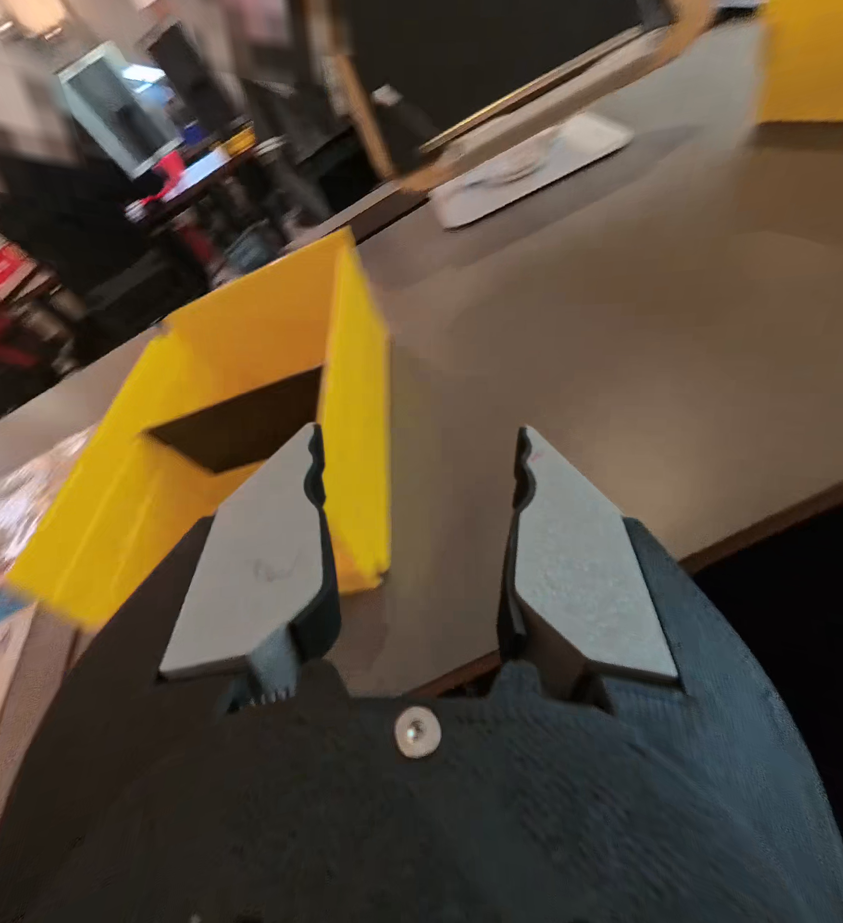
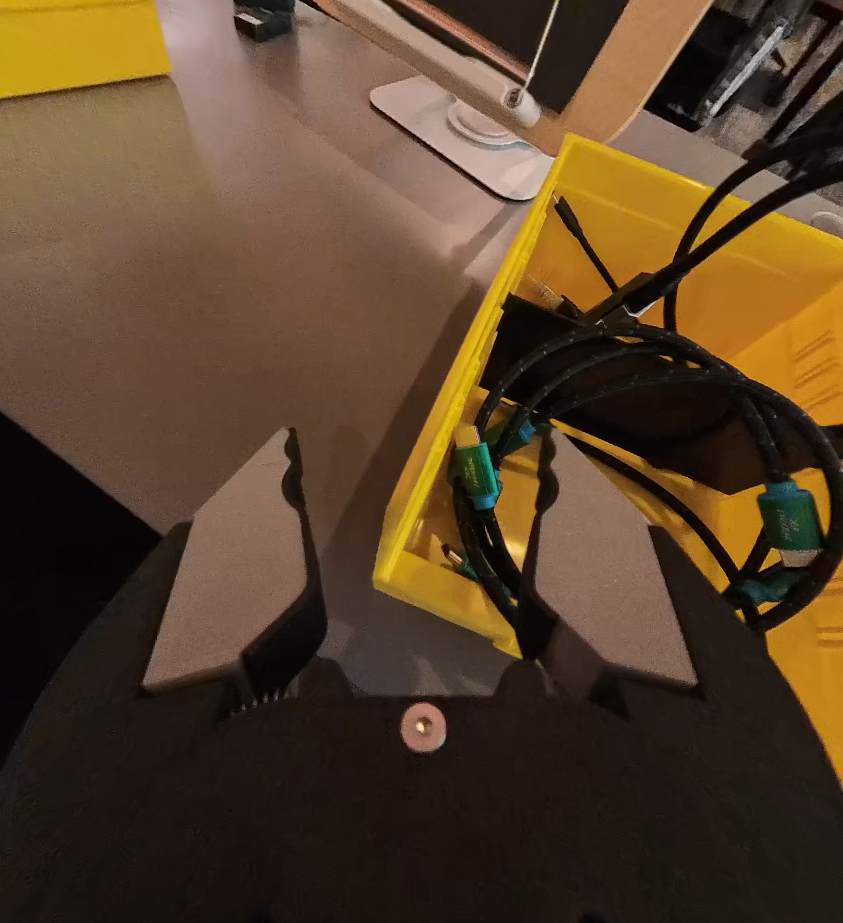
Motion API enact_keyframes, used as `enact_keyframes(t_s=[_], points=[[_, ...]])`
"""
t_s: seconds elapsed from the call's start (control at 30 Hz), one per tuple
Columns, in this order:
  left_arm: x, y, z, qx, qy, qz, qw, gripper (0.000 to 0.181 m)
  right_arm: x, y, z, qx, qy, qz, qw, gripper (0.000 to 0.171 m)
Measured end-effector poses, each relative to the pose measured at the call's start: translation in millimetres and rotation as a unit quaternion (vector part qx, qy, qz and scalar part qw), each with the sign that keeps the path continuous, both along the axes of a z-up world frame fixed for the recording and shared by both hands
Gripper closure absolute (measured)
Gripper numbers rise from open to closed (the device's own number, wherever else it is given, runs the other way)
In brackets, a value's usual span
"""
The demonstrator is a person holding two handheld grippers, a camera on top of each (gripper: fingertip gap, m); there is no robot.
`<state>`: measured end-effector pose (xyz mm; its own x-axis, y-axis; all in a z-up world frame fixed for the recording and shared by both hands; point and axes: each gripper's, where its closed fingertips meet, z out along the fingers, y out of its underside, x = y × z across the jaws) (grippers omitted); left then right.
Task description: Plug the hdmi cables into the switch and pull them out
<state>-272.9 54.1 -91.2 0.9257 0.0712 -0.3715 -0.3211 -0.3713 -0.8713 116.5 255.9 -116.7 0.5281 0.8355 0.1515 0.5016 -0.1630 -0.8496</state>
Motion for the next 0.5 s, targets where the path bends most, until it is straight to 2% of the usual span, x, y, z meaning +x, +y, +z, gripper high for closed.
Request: enact_keyframes(t_s=[0.07, 0.13, 0.17, 0.2, 0.23, 0.27, 0.3, 0.4, 0.5], points=[[-39.4, -9.9, -9.7, 0.001, -0.004, 0.065, 0.998, 0.100, -1.0, 10.2, -13.3, 0.000, -0.027, -0.031, 0.999, 0.083], [-63.8, -4.9, -27.1, -0.006, -0.019, 0.098, 0.995, 0.100, -4.8, 14.9, -33.3, -0.025, -0.063, -0.046, 0.997, 0.090], [-68.6, 2.1, -36.2, -0.009, -0.033, 0.097, 0.995, 0.116, -7.0, 17.9, -39.2, -0.024, -0.077, -0.052, 0.995, 0.090], [-69.1, 11.1, -44.8, -0.011, -0.046, 0.083, 0.995, 0.133, -5.1, 25.3, -40.7, -0.004, -0.094, -0.072, 0.993, 0.115], [-70.4, 19.4, -52.7, -0.014, -0.052, 0.074, 0.996, 0.150, -4.2, 29.8, -41.2, 0.013, -0.110, -0.086, 0.990, 0.129], [-72.5, 25.9, -55.9, -0.014, -0.044, 0.069, 0.997, 0.167, -5.2, 31.0, -41.6, 0.020, -0.120, -0.094, 0.988, 0.133], [-72.2, 31.0, -56.4, -0.017, -0.028, 0.058, 0.998, 0.176, -5.2, 32.0, -41.5, 0.024, -0.130, -0.106, 0.986, 0.136], [-75.1, 32.5, -50.3, -0.012, -0.035, 0.056, 0.998, 0.178, -5.5, 28.6, -34.4, 0.040, -0.152, -0.133, 0.979, 0.158], [-79.6, 23.3, -28.5, 0.020, -0.032, 0.059, 0.998, 0.178, -23.8, 11.2, -31.5, 0.026, -0.140, -0.127, 0.982, 0.161]])
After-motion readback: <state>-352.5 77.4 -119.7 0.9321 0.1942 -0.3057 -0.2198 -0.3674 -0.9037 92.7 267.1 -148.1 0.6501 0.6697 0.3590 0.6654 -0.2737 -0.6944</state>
